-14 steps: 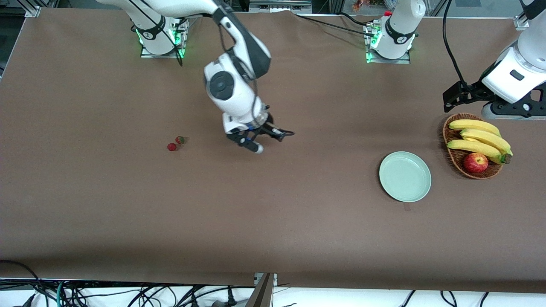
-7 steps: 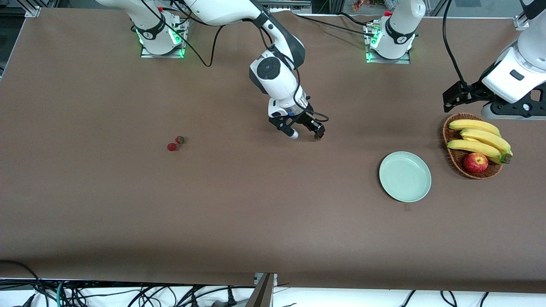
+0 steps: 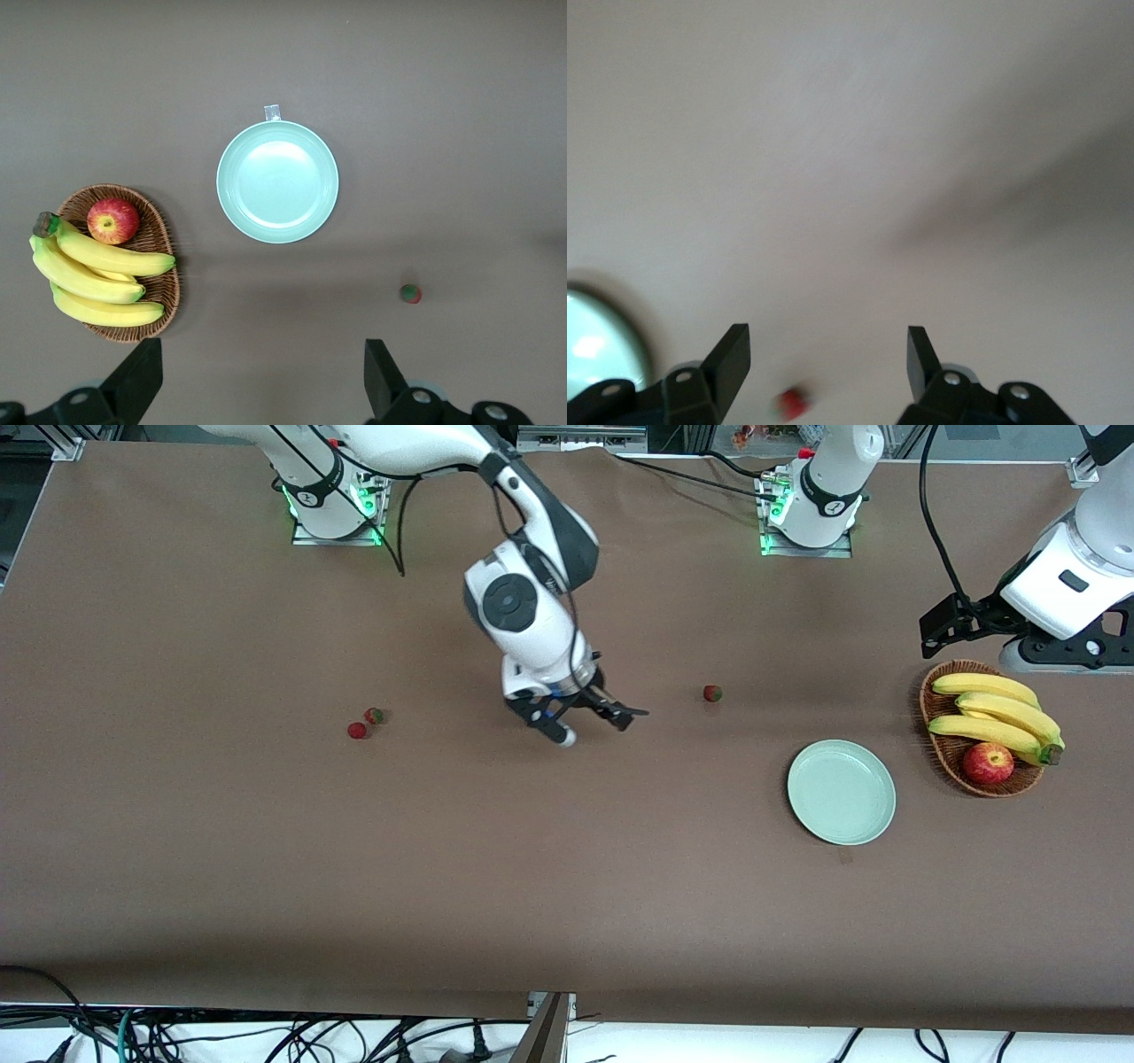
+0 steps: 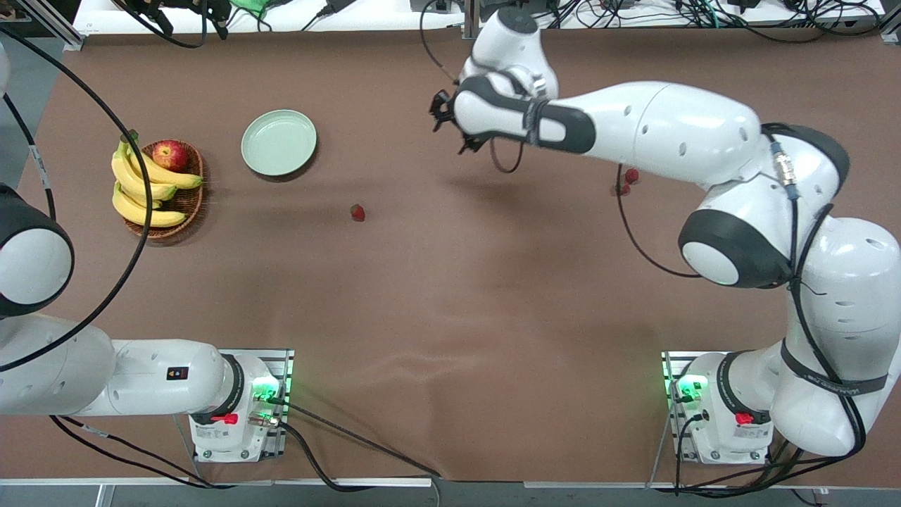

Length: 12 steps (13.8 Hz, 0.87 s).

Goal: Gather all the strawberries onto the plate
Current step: 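Grasp the released strawberry with the left gripper while the right gripper grasps another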

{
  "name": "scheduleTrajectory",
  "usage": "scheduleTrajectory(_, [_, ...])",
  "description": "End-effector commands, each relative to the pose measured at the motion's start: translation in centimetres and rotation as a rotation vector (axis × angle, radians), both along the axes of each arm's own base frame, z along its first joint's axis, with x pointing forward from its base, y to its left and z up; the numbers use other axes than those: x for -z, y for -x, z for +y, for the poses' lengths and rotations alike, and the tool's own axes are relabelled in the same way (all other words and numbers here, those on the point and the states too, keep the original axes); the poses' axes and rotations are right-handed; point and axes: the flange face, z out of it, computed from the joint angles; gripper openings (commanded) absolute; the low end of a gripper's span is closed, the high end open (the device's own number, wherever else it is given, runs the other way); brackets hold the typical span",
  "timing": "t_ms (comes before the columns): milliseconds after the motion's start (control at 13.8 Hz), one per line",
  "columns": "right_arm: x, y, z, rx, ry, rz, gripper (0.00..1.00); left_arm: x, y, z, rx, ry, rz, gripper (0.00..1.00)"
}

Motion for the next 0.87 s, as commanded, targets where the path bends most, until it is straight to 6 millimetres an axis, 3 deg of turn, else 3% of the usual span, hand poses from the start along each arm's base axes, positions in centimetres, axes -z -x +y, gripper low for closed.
scheduleTrajectory(0, [0.3, -1.8, -7.3, -0.222, 0.127, 0.073, 0.80, 0.4, -0.1, -0.2, 0.023, 0.020, 0.023, 1.00])
scheduleTrajectory(145, [1.8, -2.4, -13.9, -0.376, 0.215, 0.090, 0.80, 2.5, -0.9, -0.8, 0.035, 0.022, 0.064, 1.00])
scheduleTrajectory(434, [4.2, -0.7, -26.2, -0.510, 0.265, 0.120, 0.80, 12.1, -2.8, -4.1, 0.077, 0.015, 0.263, 1.00])
scheduleTrajectory(651, [6.5, 0.3, -30.3, -0.531, 0.273, 0.079, 0.80, 17.7, -0.5, -6.8, 0.028, -0.022, 0.328, 1.00])
scheduleTrajectory(795, [7.0, -0.7, -32.7, -0.558, 0.290, 0.061, 0.79, 21.2, 3.1, -9.9, 0.065, -0.024, 0.290, 1.00])
